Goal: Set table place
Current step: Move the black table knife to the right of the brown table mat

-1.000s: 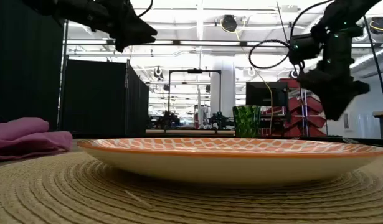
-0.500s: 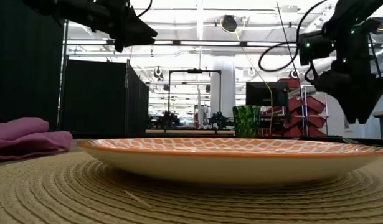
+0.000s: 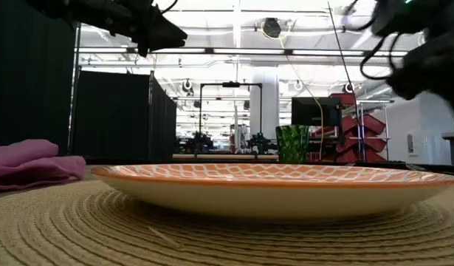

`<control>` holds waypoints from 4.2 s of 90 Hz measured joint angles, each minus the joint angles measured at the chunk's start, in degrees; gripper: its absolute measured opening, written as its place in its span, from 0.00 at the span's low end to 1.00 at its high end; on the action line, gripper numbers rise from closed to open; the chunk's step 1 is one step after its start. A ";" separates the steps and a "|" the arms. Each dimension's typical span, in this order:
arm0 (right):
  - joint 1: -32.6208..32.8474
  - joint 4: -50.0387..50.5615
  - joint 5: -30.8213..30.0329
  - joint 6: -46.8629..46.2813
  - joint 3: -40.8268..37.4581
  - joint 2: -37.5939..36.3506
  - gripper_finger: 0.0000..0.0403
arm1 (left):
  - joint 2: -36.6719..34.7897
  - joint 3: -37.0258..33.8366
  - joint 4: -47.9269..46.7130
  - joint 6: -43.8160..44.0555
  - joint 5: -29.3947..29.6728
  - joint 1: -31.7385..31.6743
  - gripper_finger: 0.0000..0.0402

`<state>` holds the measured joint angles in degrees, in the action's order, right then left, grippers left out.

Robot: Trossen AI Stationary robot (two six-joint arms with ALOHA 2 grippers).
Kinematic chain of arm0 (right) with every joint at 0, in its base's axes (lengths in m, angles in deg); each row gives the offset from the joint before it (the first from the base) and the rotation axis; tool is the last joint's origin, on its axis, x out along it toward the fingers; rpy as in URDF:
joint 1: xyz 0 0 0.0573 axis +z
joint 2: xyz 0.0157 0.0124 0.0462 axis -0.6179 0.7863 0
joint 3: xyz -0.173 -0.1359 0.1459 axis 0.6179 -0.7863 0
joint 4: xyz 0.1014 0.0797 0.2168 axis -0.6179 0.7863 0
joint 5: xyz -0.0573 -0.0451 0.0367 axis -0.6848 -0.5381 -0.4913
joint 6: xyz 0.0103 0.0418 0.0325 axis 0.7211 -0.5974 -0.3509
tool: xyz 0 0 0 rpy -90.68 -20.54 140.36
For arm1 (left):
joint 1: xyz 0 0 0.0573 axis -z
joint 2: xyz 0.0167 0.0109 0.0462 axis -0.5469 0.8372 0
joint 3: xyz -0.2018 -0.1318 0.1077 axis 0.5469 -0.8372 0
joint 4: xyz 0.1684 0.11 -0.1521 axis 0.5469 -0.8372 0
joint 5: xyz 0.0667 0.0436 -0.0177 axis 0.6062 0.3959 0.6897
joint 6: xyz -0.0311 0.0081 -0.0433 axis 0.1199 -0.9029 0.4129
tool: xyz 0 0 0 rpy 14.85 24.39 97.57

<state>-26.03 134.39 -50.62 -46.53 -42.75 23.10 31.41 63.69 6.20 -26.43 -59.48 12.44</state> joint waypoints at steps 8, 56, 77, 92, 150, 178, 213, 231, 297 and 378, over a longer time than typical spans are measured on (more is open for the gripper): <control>9.13 -3.33 1.08 -10.89 0.01 0.23 0.00 | 0.00 0.00 -0.01 -0.01 0.02 -0.02 0.33; 29.90 -27.83 1.02 -31.66 0.04 20.03 0.00 | 0.00 0.00 2.03 0.19 -0.01 0.00 0.33; 33.98 -34.88 1.22 -38.26 0.04 22.87 0.02 | 0.00 0.00 2.14 0.22 -0.01 0.00 0.33; 36.82 -35.02 0.83 -43.60 0.04 24.15 0.13 | 0.00 0.00 2.14 0.23 -0.01 -0.02 0.33; 37.60 -36.72 0.84 -45.09 0.04 27.91 0.18 | 0.00 0.00 2.25 0.37 -0.03 0.00 0.33; 37.44 -36.22 0.99 -46.34 0.04 27.87 0.07 | 0.00 0.00 2.23 0.17 -0.03 0.00 0.33; 31.41 -36.18 -3.10 -43.49 0.20 27.71 0.03 | 0.00 0.00 2.19 0.15 -0.03 0.00 0.33; 26.18 -34.82 -4.94 -39.90 0.24 27.74 0.03 | 0.00 0.00 2.11 0.15 -0.05 0.00 0.33; 20.36 -33.55 -9.64 -33.35 1.35 27.81 0.10 | -0.02 0.00 1.31 0.08 -0.05 0.00 0.33; 16.28 -21.40 -7.97 -26.41 1.40 18.08 0.30 | -0.04 0.00 0.74 0.10 -0.07 0.00 0.33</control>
<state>-9.74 112.99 -58.60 -72.94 -41.35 41.19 31.36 63.69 6.94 -26.32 -59.55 12.44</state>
